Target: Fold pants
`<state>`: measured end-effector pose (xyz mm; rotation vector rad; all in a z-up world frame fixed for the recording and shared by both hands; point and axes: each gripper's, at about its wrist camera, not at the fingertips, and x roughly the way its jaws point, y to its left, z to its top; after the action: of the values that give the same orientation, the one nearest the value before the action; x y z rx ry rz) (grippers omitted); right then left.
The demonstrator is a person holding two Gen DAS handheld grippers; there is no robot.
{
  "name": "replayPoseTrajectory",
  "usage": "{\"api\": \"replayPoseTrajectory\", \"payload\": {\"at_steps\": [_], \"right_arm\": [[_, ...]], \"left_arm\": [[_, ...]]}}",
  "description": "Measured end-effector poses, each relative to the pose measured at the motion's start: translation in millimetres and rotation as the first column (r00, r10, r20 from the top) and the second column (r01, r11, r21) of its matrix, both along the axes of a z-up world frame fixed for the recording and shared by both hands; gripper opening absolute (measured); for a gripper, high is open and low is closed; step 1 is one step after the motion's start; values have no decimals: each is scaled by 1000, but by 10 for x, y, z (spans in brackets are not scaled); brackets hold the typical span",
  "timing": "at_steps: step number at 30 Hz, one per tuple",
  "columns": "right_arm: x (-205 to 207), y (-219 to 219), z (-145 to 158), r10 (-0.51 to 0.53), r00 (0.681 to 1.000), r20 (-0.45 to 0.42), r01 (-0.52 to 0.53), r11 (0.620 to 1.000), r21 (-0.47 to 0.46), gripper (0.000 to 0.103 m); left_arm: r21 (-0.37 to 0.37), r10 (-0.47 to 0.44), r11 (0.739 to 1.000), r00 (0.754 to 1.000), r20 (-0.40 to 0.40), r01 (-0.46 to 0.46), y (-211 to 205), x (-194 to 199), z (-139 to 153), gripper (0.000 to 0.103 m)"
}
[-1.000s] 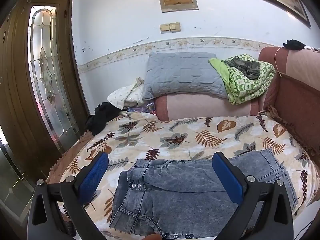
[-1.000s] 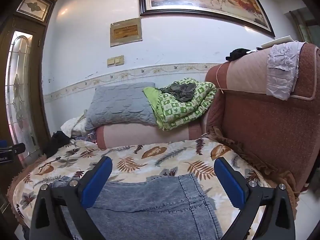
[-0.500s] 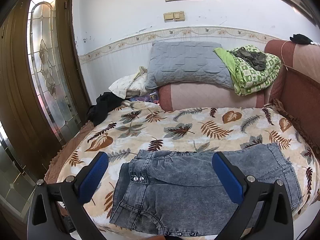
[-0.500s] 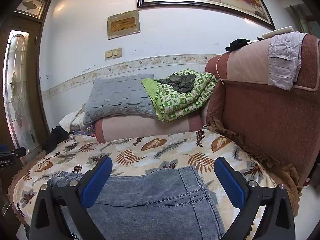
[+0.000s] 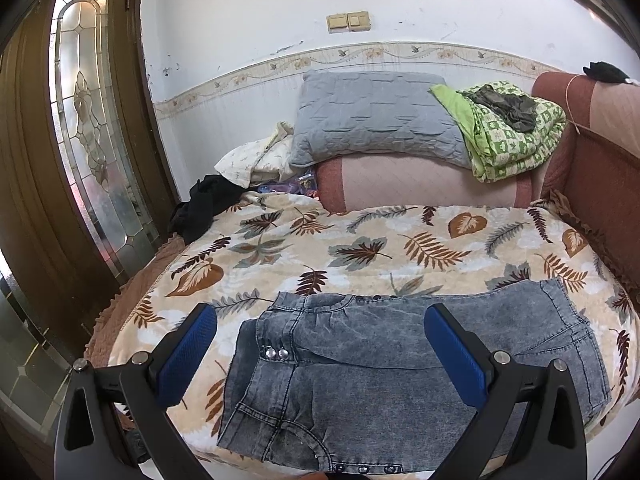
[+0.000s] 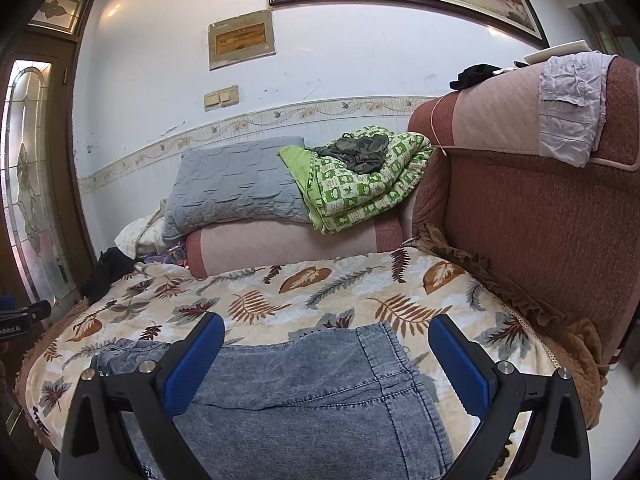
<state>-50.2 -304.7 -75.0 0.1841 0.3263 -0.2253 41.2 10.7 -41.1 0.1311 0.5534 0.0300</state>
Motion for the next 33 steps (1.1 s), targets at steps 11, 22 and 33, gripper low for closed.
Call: {"api": "replayPoseTrajectory", "payload": {"at_steps": [11, 22, 33], "right_arm": [[-255, -38, 158, -28, 998, 56, 28, 1000, -1, 103], [-394, -6, 168, 2, 997, 79, -4, 1000, 25, 103], [-395, -276, 91, -32, 997, 68, 27, 996, 81, 103]], "left_arm": [[-222, -6, 974, 980, -199, -39, 402, -721, -811, 103], [-317, -141, 947, 962, -236, 62, 267, -1234, -891, 103], [-259, -260, 948, 920, -293, 186, 10, -1200, -941, 103]]}}
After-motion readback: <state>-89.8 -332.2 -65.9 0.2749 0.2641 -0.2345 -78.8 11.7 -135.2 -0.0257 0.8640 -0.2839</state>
